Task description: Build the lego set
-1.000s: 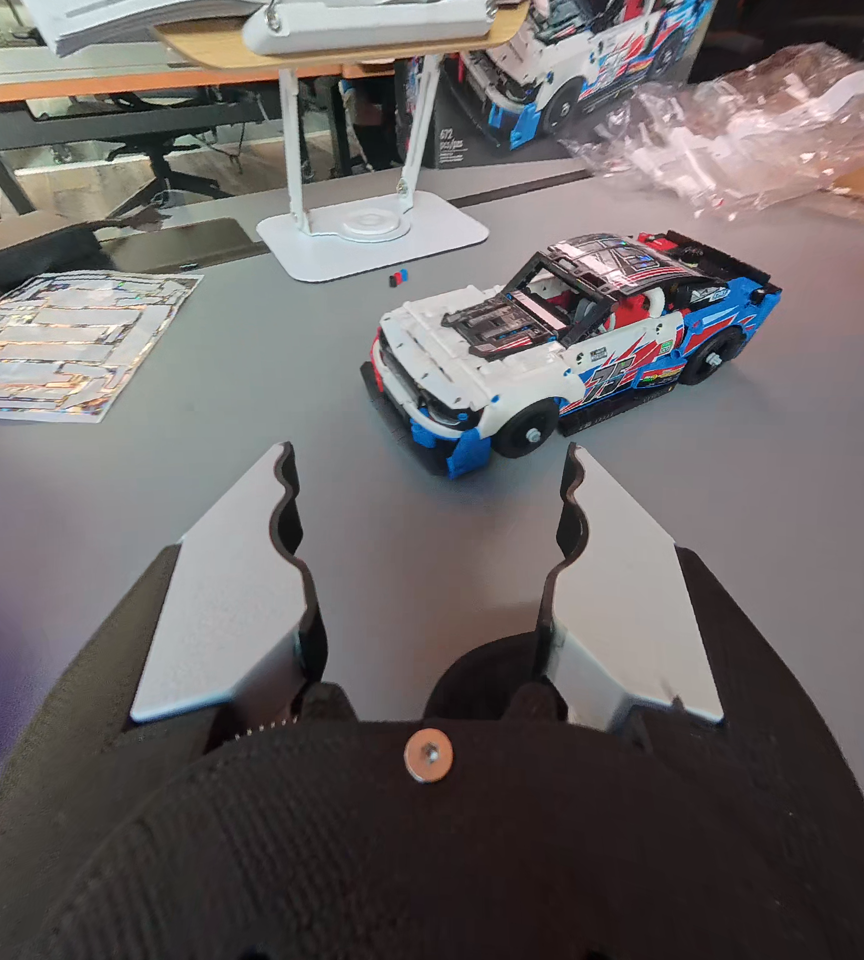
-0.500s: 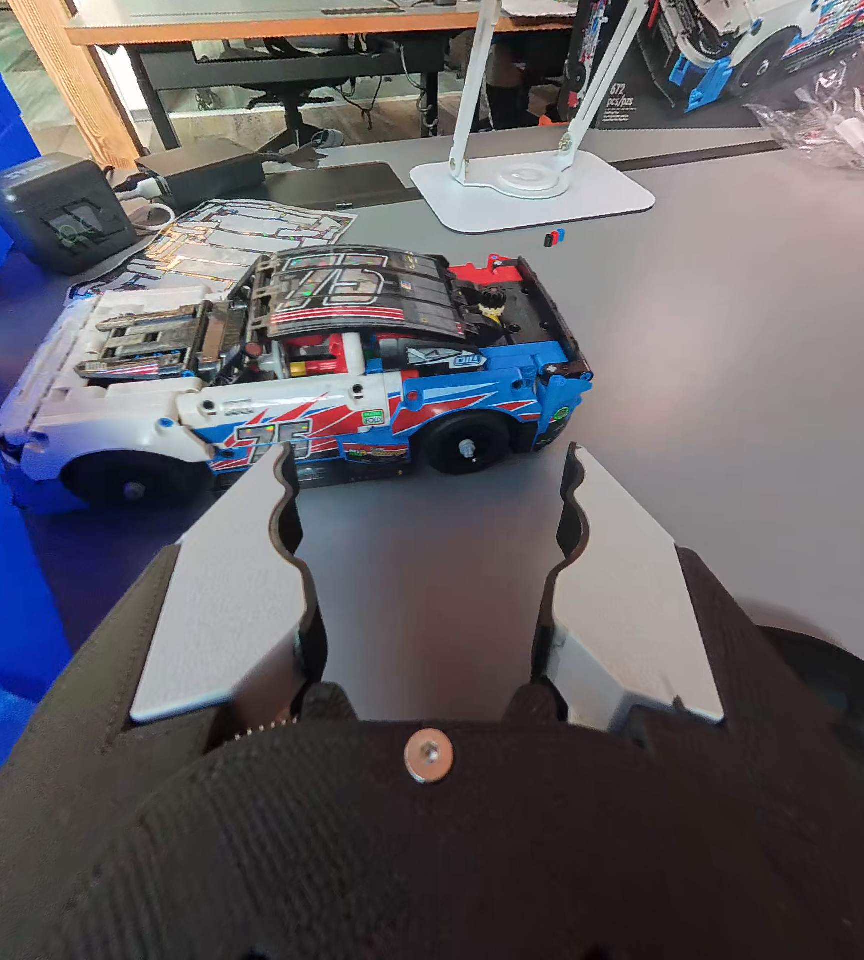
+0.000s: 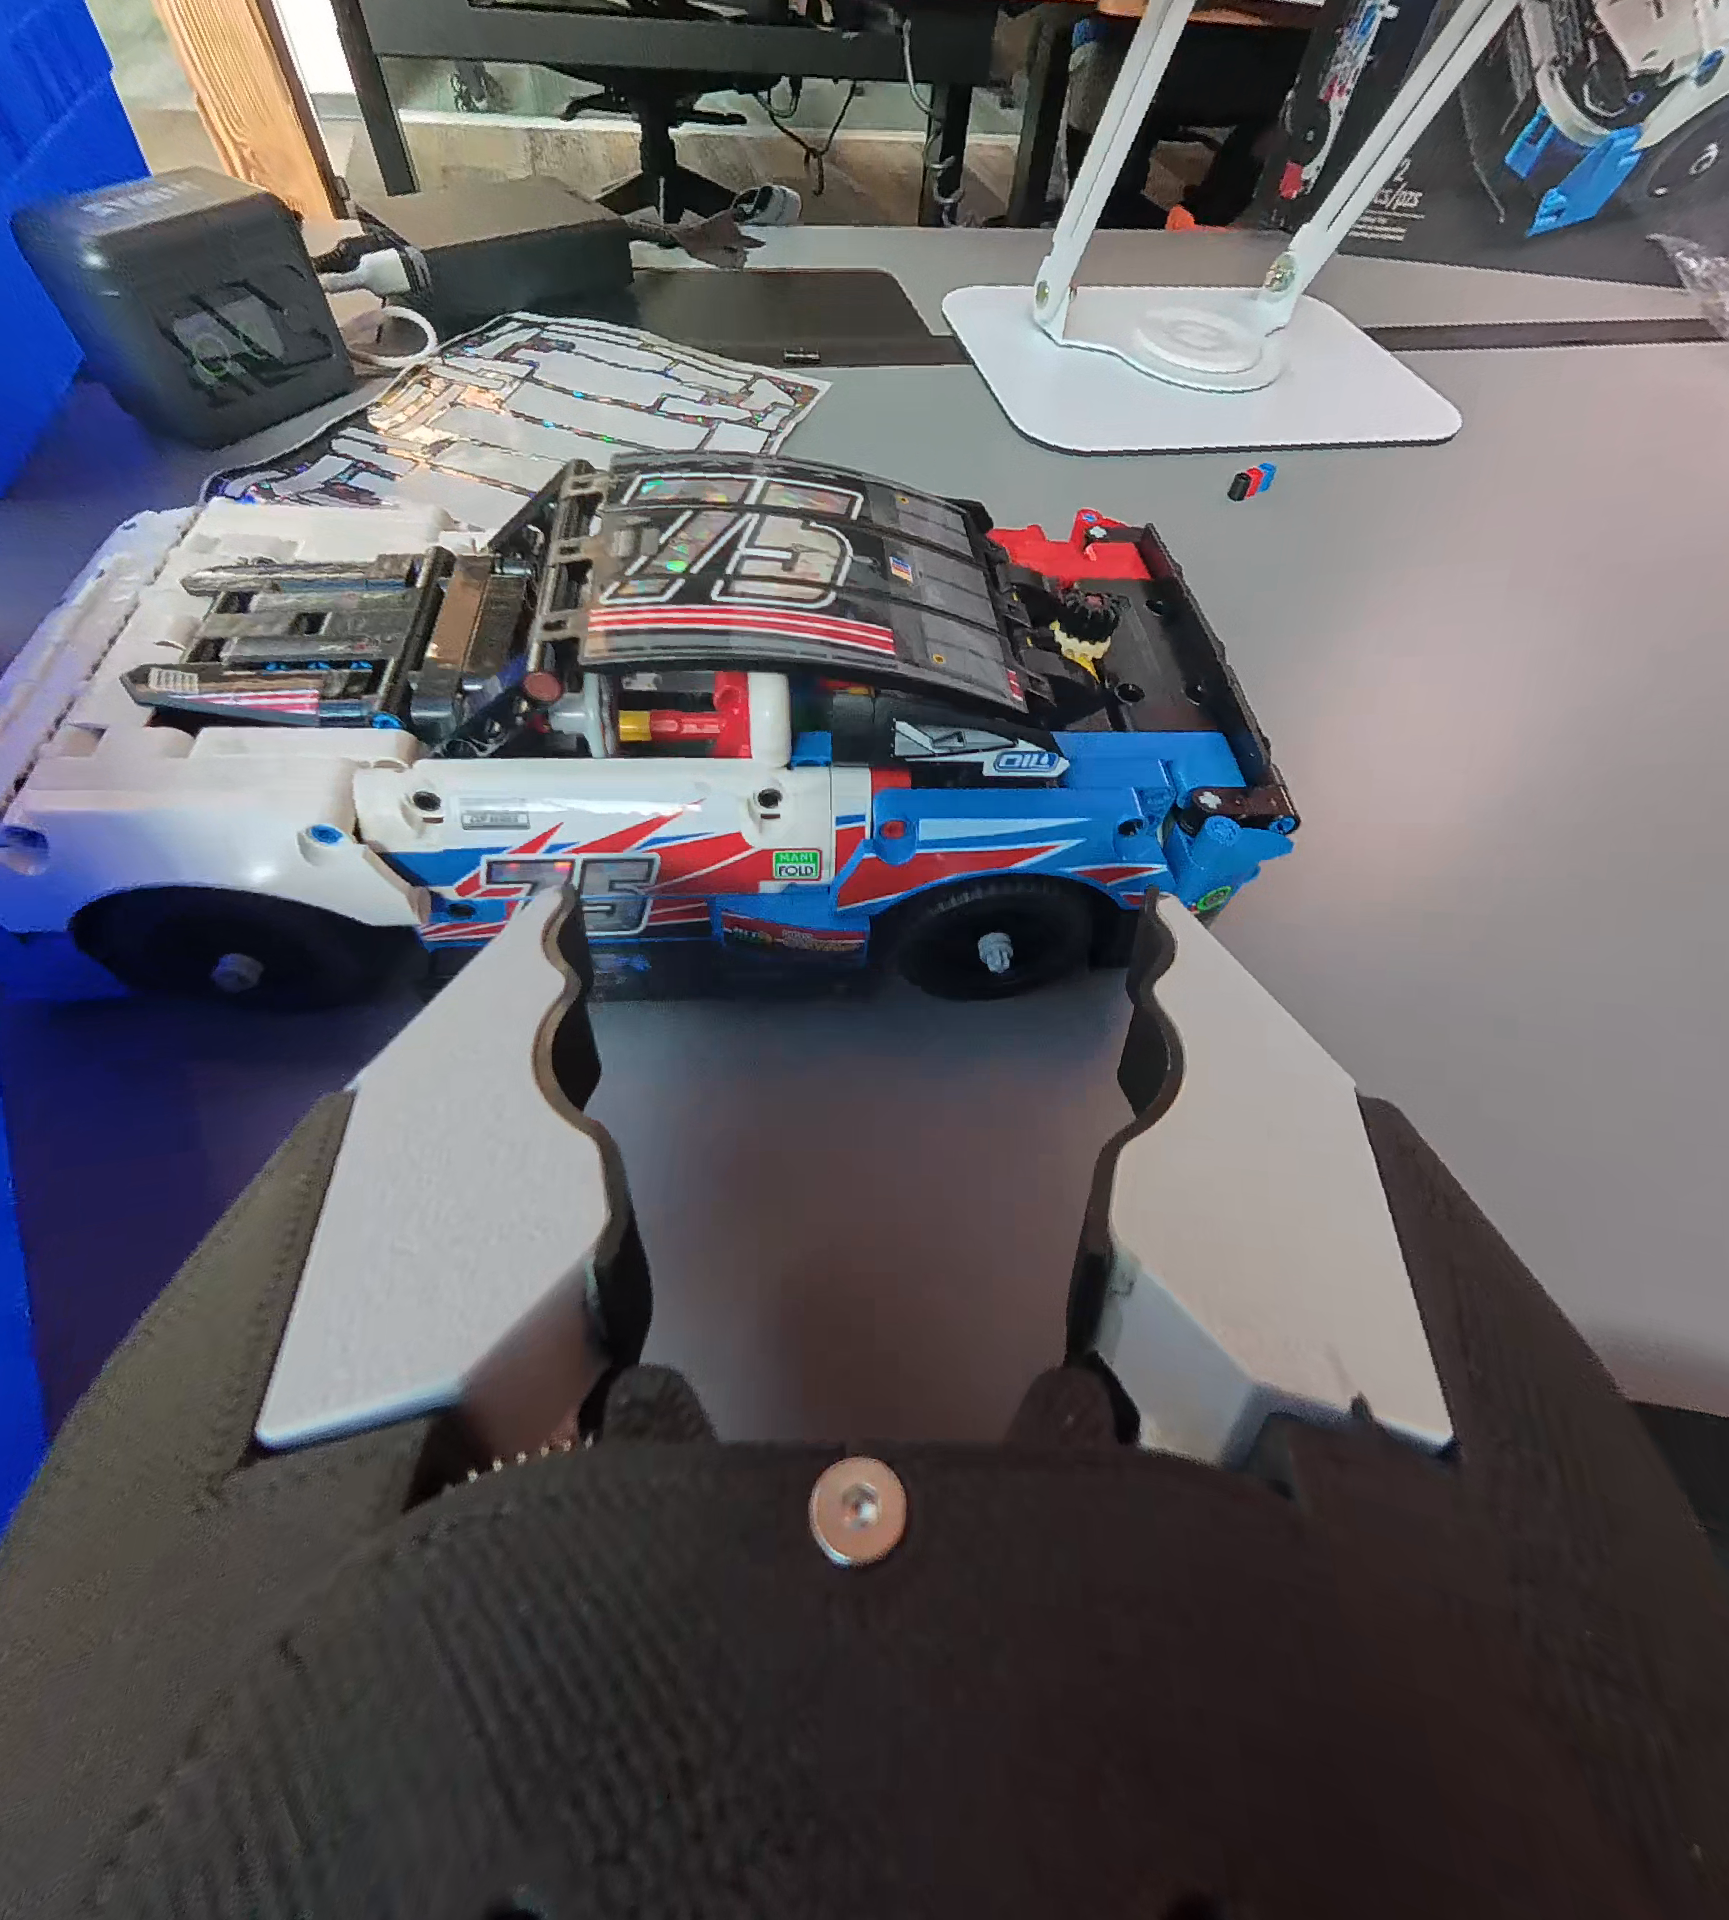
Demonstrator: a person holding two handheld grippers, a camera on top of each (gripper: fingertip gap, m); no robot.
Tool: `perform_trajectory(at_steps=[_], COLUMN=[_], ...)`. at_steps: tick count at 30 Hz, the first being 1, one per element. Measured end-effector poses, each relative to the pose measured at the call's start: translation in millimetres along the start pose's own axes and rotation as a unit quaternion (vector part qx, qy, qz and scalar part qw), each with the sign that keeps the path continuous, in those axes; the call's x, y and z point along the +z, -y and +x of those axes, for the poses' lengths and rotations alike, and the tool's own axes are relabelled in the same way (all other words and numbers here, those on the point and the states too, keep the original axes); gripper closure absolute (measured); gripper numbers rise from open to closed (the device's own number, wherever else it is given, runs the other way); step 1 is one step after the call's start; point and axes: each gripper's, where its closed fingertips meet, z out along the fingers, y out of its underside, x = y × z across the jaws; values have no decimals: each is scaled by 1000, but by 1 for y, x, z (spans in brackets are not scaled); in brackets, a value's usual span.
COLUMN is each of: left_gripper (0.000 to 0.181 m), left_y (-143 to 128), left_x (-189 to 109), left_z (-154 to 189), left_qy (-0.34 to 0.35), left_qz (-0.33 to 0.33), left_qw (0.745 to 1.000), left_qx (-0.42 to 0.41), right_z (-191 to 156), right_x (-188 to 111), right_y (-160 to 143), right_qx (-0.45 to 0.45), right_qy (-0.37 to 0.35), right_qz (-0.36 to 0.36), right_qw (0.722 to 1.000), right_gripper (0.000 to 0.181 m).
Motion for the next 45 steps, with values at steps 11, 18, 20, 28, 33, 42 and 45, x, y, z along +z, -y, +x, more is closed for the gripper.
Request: perform_trajectory(at_steps=[11,18,20,28,33,42,45], left_gripper=[85,93,90,99,89,78,78], left_y=[23,21,16,8,12,-1,-4], left_x=[22,31,32,-20,-22,-24,-23], left_z=[18,61,104,257,240,197,178], left_qy=[-58,-95,-147,-332,-271,-192,-143], left_qz=[-4,-15,-26,-11,14,-5,-25], left_qw=[998,995,988,928,947,971,980], left_qx=[-1,10,33,169,174,141,133], right_z=[-2,-3,-4,5,24,97,119], right_x=[-1,-2,1,8,2,-43,-51], right_y=[0,-1,-1,-8,-20,-62,-75], right_qx=[-9,-9,-12,-12,18,74,87], right_qy=[-8,-8,-5,-42,-84,-229,-253], right_qz=[0,-1,-4,-37,-56,-116,-138], right_qw=[1000,1000,1000,998,995,964,954], right_gripper=[106,108,108,98,85,65,61])
